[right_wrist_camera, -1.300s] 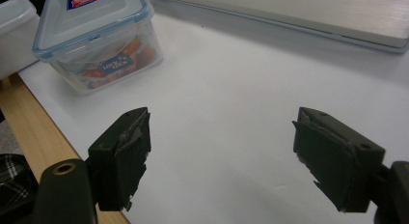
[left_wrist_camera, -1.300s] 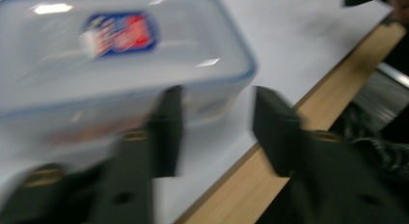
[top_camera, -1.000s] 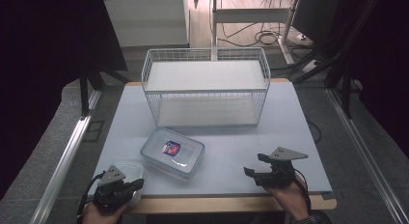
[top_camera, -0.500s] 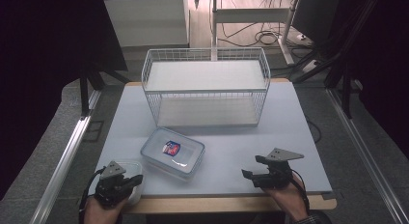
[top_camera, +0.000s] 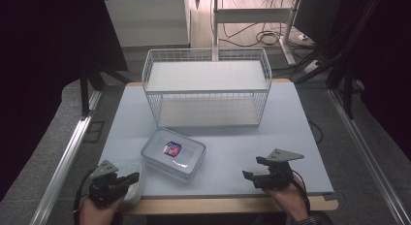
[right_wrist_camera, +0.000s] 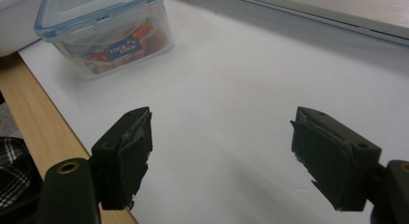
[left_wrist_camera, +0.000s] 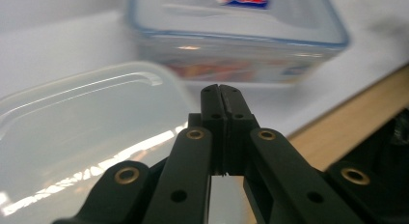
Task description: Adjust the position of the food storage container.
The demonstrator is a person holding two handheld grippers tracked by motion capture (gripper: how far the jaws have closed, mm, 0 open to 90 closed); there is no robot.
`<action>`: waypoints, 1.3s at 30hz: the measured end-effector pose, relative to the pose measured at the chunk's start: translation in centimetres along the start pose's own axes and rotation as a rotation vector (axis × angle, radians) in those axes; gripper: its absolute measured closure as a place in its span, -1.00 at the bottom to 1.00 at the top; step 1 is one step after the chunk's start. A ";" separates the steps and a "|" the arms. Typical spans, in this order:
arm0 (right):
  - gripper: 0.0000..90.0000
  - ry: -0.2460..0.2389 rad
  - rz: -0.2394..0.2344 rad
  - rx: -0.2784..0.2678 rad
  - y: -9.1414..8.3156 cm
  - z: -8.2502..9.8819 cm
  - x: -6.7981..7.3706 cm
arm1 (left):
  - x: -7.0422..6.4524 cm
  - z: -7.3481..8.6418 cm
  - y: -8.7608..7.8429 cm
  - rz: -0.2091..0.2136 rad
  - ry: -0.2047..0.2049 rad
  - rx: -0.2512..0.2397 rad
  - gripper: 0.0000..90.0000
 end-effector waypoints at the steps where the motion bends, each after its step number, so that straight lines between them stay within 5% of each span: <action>1: -0.50 -0.002 0.001 0.002 0.0 0.0 0.0 | -0.4 0.1 0.2 0.017 0.001 0.013 1.00; 4: -0.50 -0.005 0.002 -0.001 -0.1 0.0 0.1 | -1.1 0.7 1.3 0.004 0.019 0.079 1.00; 6: -0.50 -0.002 0.002 -0.002 -0.1 0.0 0.0 | -1.0 0.9 1.9 -0.049 0.027 0.115 1.00; 15: -0.50 -0.002 -0.002 0.003 0.0 0.0 0.1 | 0.9 0.6 2.1 -0.136 0.008 0.108 1.00; 19: -0.48 0.014 -0.010 0.004 0.1 0.0 0.1 | 0.8 -0.4 1.8 -0.080 0.018 0.061 1.00; 24: -0.27 0.038 -0.030 0.001 0.2 -0.3 0.4 | 1.2 -3.4 2.0 -0.114 0.079 0.031 1.00; 28: 0.09 0.011 -0.040 0.023 -0.1 -0.5 0.8 | 4.0 -5.4 4.0 -0.190 0.077 0.090 1.00; 31: 0.28 -0.011 -0.045 0.036 0.0 -0.6 0.9 | 4.9 -6.4 4.7 -0.216 0.072 0.098 1.00; 36: 0.70 -0.053 -0.081 0.092 0.5 -0.7 1.9 | 6.0 -8.3 7.1 -0.254 0.091 0.204 0.99; 39: 0.76 -0.070 -0.096 0.108 0.7 -0.7 2.3 | 5.8 -8.4 8.7 -0.273 0.131 0.270 0.99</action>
Point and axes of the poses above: each handheld gripper's, and its own axes: y roughly forward along the jaws, z roughly out of its underside, x roughly to its left, the point moved 3 cm from there along y, roughly forward along the jaws, and after that the axes turned 7 degrees about -z, right-handed, at the moved point
